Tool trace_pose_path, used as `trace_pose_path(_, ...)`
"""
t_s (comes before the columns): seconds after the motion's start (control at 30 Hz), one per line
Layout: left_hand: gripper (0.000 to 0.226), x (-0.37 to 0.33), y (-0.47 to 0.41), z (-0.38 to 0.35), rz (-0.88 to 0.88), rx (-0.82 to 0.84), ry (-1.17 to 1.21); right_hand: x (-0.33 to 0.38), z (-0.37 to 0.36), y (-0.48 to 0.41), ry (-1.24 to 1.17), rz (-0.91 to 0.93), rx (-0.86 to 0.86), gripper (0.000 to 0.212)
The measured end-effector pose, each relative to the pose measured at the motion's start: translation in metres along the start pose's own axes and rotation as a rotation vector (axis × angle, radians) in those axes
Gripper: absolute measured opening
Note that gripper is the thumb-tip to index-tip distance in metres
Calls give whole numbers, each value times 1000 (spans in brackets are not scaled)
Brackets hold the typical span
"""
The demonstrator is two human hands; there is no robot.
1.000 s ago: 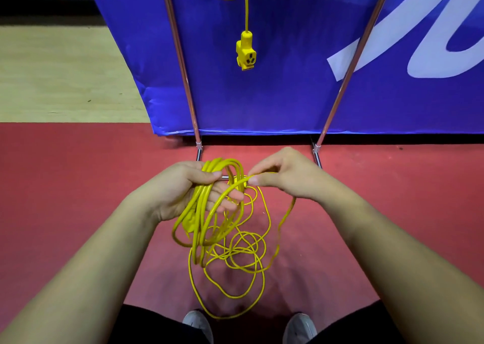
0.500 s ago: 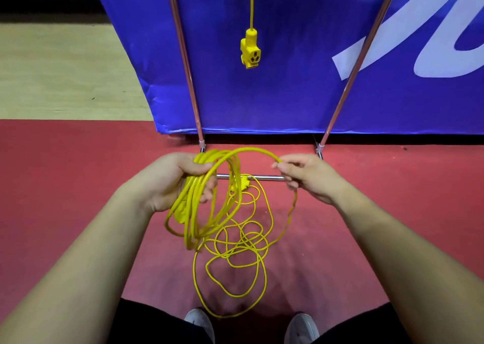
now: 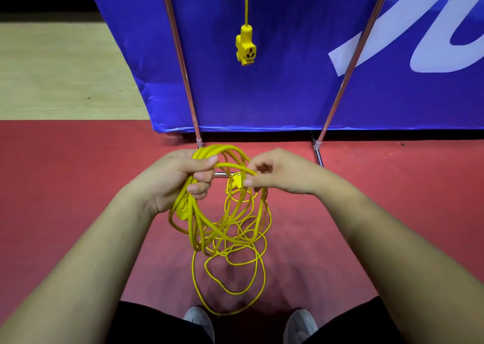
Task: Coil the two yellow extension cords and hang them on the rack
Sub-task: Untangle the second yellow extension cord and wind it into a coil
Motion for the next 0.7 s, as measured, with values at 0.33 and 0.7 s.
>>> trace_pose_path(0.33, 38, 4, -2, 2, 161, -47, -71, -25, 31, 10, -194, -19, -286, 9)
trace_pose_path(0.7, 23, 2, -2, 6, 22, 92, 2, -14, 1, 2, 44, -44, 54, 21)
Point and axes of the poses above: each hand's wrist, its own y-axis away from the middle knuckle, its own z-axis out of the back of the hand, x = y × z, the point moved 4 cm from there along -y, towards the middle knuckle, and after that the axes turned 10 degrees about -y, right-handed, at the moved point
